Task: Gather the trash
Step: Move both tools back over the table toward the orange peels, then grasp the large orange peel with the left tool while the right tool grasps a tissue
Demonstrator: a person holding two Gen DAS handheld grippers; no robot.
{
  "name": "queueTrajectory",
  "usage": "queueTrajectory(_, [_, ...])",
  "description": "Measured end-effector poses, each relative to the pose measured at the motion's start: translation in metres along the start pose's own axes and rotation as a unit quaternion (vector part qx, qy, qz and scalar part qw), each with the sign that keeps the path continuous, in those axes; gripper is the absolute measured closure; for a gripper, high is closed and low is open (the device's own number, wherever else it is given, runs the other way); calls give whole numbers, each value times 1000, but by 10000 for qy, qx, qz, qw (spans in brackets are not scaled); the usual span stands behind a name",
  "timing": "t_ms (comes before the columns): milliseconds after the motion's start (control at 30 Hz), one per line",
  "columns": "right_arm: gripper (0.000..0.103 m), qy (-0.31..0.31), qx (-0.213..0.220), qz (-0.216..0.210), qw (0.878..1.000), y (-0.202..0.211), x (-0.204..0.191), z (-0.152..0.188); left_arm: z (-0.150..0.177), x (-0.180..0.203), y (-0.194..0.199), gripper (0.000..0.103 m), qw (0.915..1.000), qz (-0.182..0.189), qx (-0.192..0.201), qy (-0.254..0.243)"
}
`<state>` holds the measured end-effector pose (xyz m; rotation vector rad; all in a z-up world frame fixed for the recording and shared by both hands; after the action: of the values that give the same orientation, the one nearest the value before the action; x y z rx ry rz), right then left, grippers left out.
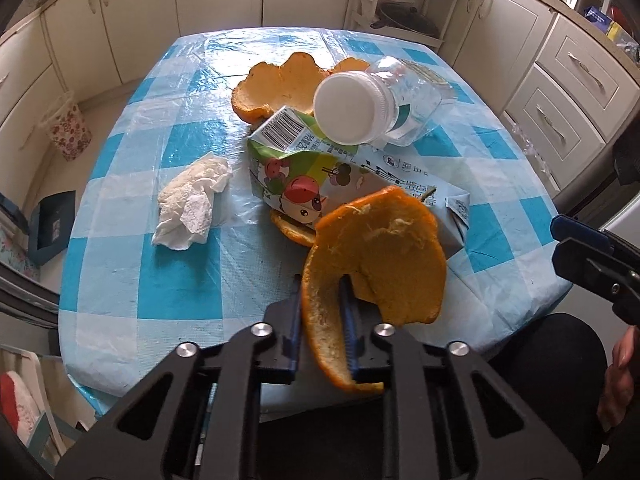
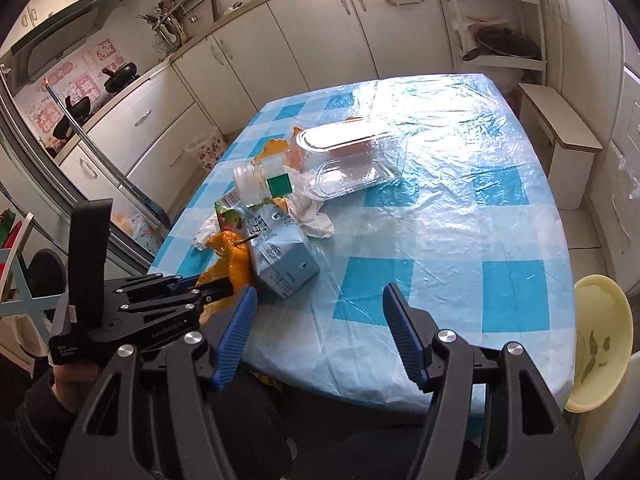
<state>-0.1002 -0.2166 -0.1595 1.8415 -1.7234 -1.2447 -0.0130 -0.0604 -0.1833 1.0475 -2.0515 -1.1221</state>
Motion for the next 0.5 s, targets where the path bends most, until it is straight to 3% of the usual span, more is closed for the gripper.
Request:
queueTrajectory(100, [39, 95, -30, 49, 9999, -1, -2, 1, 1, -11, 16, 97, 9989, 243, 180, 362])
queueTrajectory(233, [39, 305, -40, 10, 9995, -2, -12, 1, 8, -42, 45, 97, 9957, 280, 485, 734])
queueTrajectory(500, [39, 1477, -382, -671, 9860, -32, -111, -9, 32, -121, 86, 97, 9847, -26, 888, 1498])
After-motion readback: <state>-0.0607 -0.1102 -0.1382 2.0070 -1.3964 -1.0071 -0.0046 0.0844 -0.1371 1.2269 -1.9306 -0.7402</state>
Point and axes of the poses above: each gripper's, at about its wrist camera, not at the fingertips, and y roughly against the way its jaws point, x to its right, z to its underside, the point moved 9 cm from there along -y, roughly the way its jaws point, and after that the axes turned 3 degrees about -y, right-handed, at the moved point
